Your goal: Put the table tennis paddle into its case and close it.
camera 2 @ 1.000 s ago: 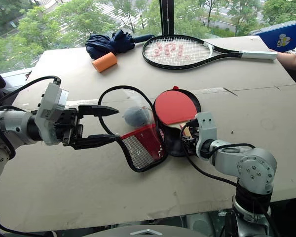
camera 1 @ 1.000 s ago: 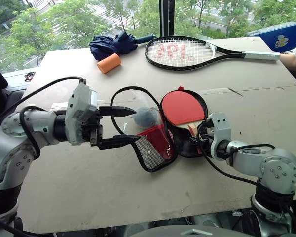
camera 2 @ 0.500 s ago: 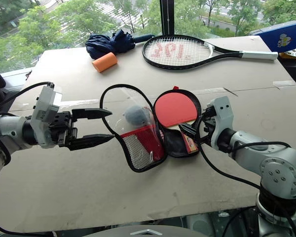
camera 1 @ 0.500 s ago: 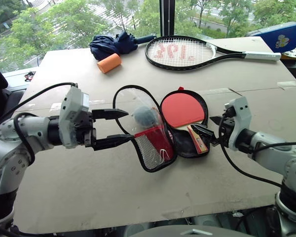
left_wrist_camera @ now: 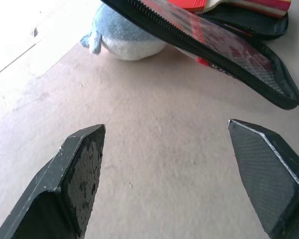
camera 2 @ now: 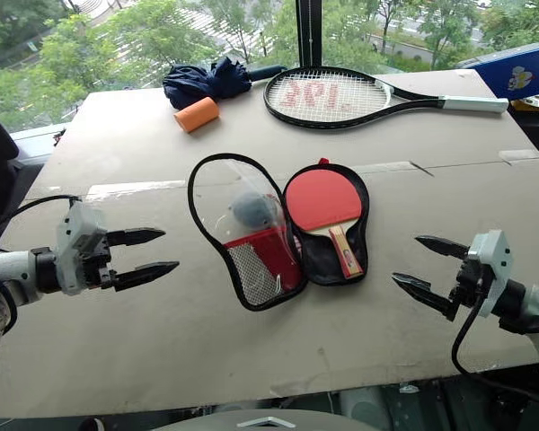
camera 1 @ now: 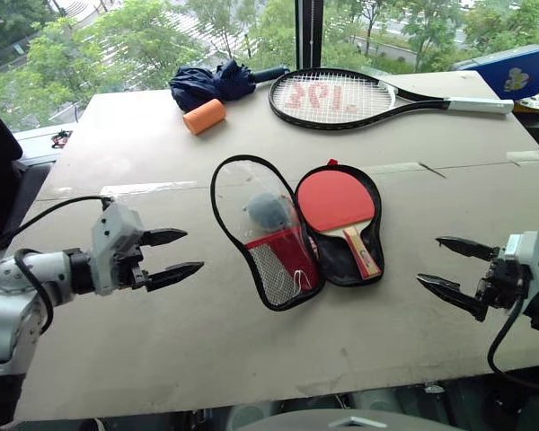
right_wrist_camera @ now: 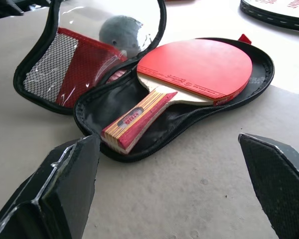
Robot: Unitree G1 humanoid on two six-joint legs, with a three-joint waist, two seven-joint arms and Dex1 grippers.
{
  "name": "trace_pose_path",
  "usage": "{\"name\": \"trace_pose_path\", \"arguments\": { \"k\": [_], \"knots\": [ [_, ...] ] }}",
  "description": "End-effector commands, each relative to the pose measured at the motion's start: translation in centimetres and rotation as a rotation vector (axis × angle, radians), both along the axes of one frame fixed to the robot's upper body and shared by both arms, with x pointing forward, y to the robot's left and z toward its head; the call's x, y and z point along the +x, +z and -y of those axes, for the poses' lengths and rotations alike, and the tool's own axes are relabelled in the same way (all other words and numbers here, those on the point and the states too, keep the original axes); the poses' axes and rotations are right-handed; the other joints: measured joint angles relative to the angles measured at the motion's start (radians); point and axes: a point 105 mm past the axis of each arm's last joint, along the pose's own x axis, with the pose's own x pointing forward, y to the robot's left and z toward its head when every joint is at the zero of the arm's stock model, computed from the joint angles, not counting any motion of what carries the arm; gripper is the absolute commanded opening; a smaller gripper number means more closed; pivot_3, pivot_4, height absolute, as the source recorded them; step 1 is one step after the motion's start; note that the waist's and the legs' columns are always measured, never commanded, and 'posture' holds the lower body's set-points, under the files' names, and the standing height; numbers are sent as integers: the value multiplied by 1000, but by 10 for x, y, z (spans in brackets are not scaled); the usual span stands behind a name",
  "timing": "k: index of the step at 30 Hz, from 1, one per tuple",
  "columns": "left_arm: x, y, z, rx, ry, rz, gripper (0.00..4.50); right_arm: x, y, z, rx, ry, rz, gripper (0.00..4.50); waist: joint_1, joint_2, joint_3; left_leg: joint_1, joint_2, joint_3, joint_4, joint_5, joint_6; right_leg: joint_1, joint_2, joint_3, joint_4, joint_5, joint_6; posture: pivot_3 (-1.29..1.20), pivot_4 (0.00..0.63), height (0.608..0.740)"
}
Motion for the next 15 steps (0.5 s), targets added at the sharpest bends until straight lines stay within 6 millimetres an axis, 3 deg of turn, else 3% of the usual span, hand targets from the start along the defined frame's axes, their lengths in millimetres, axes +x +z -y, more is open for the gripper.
{"name": "trace_pose_path", "arguments": {
  "k": [1, 4, 8, 12, 15],
  "knots": [
    [20, -15, 7, 67, -28, 42, 3988, 0, 17, 8, 11, 47, 66, 4489, 6, 0, 0, 0, 0, 0, 0, 0, 0, 0, 0, 0, 0, 0, 0, 0, 150, 740],
    [40, -15, 19, 59, -65, 84, 3988, 2, 22, 8, 28, 54, 71, 4489, 7, -1, 0, -1, 0, -2, 0, 2, -4, -1, 1, -1, 0, 0, 0, 0, 150, 740],
    [62, -1, 59, 10, -193, 168, 3988, 2, 26, 7, 34, 54, 87, 4489, 13, -2, -1, -3, -1, -2, 2, 2, -4, -1, 0, -2, 0, 0, 0, 0, 150, 740],
    [61, 62, 120, -257, -388, 264, 3988, -3, 29, 8, 49, 54, 87, 4489, 16, -3, 0, -6, -1, -3, 4, 2, -4, -2, 0, -3, 1, 0, 0, 0, 150, 740],
    [51, 98, 146, -384, -472, 275, 3988, -4, 31, 13, 45, 25, 100, 4489, 12, -5, 0, -7, -1, -4, 6, 2, -4, -2, 0, -3, 1, 0, 0, 0, 150, 740]
  ]
}}
